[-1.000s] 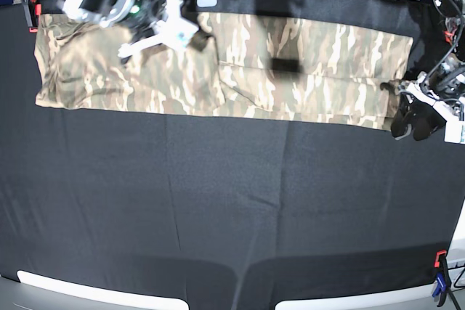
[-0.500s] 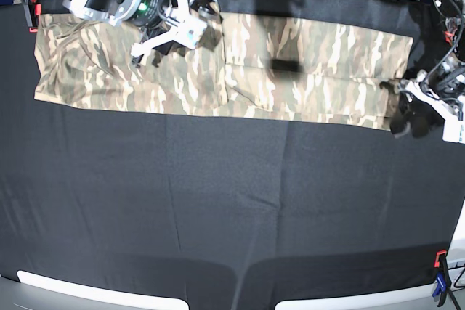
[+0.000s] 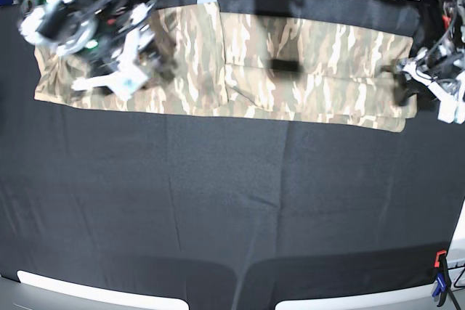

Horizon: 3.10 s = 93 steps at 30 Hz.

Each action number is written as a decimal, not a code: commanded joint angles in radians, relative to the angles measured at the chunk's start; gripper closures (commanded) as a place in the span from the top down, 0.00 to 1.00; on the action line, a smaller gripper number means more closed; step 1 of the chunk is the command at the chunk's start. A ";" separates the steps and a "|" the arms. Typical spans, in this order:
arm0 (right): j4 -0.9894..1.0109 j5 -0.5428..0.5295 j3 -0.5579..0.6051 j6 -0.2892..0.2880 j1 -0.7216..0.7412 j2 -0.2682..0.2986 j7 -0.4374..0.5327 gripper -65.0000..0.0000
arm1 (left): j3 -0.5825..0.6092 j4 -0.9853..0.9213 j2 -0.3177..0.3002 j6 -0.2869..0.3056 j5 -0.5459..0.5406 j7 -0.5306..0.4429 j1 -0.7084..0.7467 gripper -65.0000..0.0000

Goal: Layout the t-shirt on the table in an organized manner, then fold the t-shirt properly
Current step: 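Grasp the sleeve end with the right gripper and fold it inward, then grasp the strip's other end with the left gripper, then fold the held end with the left gripper toward the right gripper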

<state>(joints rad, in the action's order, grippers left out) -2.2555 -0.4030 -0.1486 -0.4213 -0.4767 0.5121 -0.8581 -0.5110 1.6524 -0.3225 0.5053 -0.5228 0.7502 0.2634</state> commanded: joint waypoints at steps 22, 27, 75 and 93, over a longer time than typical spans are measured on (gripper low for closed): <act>-0.019 -0.050 -0.057 0.002 0.005 0.008 0.003 0.40 | -0.004 -0.251 -0.057 0.140 -0.414 0.078 -0.042 0.46; -0.019 -0.050 -0.057 0.002 0.005 0.008 0.003 0.40 | -0.004 -0.252 -0.057 0.140 -0.414 0.078 -0.042 0.35; 0.138 0.141 -0.181 0.003 0.005 0.009 0.013 0.40 | -0.006 -0.230 -0.135 -0.121 -0.050 -0.085 -0.050 0.00; 0.182 0.129 -0.231 0.003 0.013 0.009 0.044 0.40 | 0.059 0.379 0.190 -0.113 -0.255 0.081 0.166 0.00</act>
<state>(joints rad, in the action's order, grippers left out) -2.0598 -0.2623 -0.3695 -0.4217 -0.4706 0.5060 -0.8333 -0.4477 2.0098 -0.1246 0.3855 -0.7605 0.8547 0.4366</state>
